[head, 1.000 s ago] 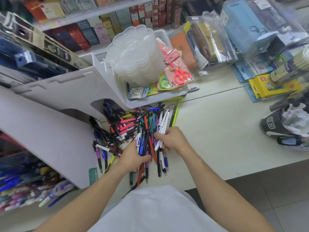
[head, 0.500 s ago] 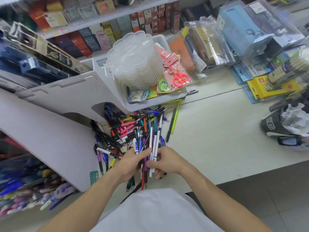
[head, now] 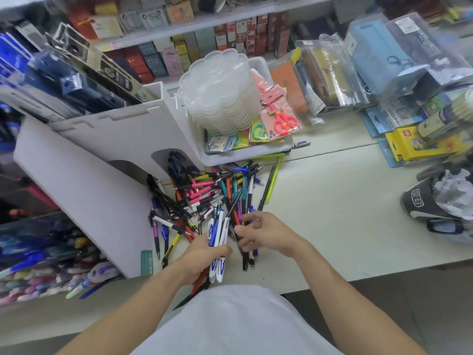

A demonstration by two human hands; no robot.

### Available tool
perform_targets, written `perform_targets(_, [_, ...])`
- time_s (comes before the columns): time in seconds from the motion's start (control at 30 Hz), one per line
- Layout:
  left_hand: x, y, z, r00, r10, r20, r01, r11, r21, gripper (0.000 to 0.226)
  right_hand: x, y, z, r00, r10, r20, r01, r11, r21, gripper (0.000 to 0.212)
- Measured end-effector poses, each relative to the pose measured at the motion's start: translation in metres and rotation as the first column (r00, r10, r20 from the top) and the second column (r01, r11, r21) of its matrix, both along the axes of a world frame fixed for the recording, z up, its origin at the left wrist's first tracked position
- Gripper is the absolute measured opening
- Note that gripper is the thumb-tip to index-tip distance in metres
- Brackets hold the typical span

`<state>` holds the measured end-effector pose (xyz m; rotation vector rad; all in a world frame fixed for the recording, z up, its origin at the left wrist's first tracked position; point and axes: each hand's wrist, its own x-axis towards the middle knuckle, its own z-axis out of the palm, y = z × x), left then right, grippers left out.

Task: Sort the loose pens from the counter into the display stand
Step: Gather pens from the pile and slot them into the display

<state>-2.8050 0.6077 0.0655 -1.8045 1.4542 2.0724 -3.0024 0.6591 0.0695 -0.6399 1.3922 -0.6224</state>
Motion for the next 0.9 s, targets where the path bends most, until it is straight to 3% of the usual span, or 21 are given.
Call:
perform_targets(0.13, [0.004,0.002,0.007,0.987,0.066,-0.145,-0.054,0.995,0.084,0.024,0.018,-0.01,0.0,0.999,-0.04,-0.015,0.038,0.994,-0.099,0.086])
perform_targets(0.33, [0.002,-0.016,0.019,0.913,0.267,-0.307,-0.26,0.963,0.067,0.024,0.042,-0.032,0.012,0.988,-0.151,-0.032,0.139,0.962,-0.234,0.076])
perform_targets(0.43, [0.004,-0.019,0.023,0.858,0.34,-0.385,-0.333,0.939,0.087,0.032,0.055,-0.038,0.014,0.969,-0.206,0.14,0.233,0.947,-0.222,0.076])
perform_targets(0.57, [0.005,-0.016,0.022,0.796,0.45,-0.406,-0.439,0.89,0.125,0.037,0.065,-0.046,0.014,0.933,-0.24,0.27,0.31,0.916,-0.255,0.068])
perform_targets(0.7, [0.009,-0.01,0.021,0.81,0.456,-0.368,-0.423,0.89,0.171,0.029,0.072,-0.054,0.011,0.955,-0.205,0.215,0.262,0.922,-0.285,0.064])
perform_targets(0.9, [0.027,0.0,0.016,0.871,0.416,-0.261,-0.342,0.895,0.288,0.018,0.081,-0.05,-0.002,0.984,-0.116,0.136,0.153,0.94,-0.305,0.081])
